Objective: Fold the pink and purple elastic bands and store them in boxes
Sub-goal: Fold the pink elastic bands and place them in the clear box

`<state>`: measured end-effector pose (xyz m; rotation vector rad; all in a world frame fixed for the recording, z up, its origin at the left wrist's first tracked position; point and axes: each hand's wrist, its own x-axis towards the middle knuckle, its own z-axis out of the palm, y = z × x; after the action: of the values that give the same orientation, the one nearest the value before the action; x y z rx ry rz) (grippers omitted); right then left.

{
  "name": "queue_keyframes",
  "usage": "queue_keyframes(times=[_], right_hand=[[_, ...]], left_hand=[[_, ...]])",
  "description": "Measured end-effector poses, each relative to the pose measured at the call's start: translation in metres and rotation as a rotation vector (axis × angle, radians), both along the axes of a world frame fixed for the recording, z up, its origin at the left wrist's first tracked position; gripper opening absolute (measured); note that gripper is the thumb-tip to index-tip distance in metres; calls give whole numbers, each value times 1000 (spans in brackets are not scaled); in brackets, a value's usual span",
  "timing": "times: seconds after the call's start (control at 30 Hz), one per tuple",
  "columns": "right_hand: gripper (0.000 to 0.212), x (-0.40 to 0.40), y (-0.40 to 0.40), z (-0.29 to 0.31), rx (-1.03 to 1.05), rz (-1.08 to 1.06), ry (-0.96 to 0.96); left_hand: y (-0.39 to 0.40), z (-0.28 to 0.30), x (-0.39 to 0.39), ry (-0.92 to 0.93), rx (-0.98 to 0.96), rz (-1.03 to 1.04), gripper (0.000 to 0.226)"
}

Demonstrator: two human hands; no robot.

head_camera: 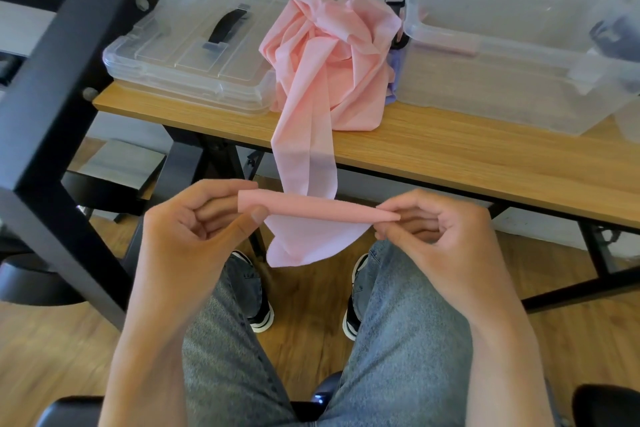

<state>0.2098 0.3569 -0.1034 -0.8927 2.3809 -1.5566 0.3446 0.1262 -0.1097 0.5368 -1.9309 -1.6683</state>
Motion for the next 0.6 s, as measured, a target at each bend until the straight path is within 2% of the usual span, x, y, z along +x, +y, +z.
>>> queue_keyframes(times=[0.17, 0.37, 0.5, 0.6], right_hand=[[19, 0, 1, 0, -53, 0, -9], [21, 2, 1, 5, -156, -4, -101], [22, 2, 0, 5, -175, -38, -90], [32, 2, 0, 6, -173, -31, -84]], left_hand=[[-4, -2, 3, -82, -57, -80, 27], [1, 0, 0, 21, 10, -39, 28], [3, 1, -2, 22, 4, -18, 24], [3, 3, -2, 8, 26, -9, 32]])
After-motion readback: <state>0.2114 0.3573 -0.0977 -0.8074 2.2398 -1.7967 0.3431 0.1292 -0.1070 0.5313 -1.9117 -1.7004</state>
